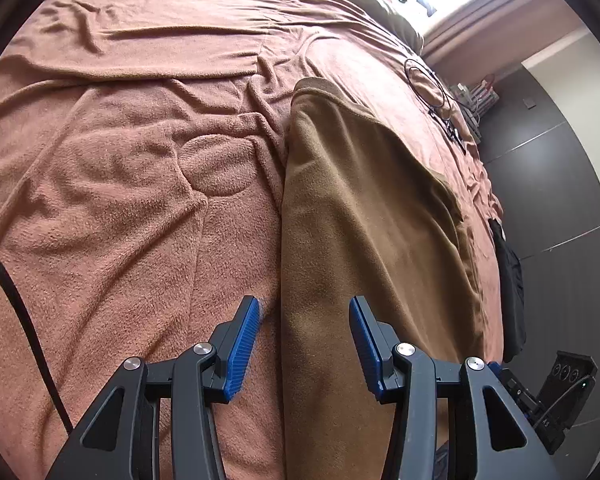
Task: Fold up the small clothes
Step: 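Grasp the folded brown shirt's edge with the right tool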
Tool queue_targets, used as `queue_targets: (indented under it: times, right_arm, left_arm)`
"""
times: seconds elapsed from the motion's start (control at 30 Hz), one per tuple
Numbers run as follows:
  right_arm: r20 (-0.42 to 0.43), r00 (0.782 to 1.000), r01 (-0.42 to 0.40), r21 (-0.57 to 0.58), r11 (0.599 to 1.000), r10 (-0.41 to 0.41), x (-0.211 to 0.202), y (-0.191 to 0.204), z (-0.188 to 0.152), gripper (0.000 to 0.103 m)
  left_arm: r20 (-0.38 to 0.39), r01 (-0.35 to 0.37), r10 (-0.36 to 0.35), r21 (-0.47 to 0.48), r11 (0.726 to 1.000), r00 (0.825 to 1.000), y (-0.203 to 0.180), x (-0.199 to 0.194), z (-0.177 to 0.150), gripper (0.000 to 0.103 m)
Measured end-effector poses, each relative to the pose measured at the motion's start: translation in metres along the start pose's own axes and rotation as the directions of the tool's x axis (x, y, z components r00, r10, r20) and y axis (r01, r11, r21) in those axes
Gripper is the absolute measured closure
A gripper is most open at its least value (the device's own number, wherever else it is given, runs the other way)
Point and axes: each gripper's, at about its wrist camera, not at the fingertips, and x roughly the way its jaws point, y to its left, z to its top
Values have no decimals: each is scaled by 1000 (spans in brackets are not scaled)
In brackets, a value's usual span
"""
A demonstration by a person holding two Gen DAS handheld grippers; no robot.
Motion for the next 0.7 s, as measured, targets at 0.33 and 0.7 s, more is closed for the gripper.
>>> queue_targets:
  times: [0.33,0.7]
  right_arm:
    - [-45,998,-46,2,999,46,53,-8,54,61]
    - [-68,995,-74,32,997,76,109,-19,105,66]
  left_arm:
    - [-10,24,-24,-1,1000,1000,2,9,18,54]
    - [-19,25,-25,15,1000,1000,3,21,42,54]
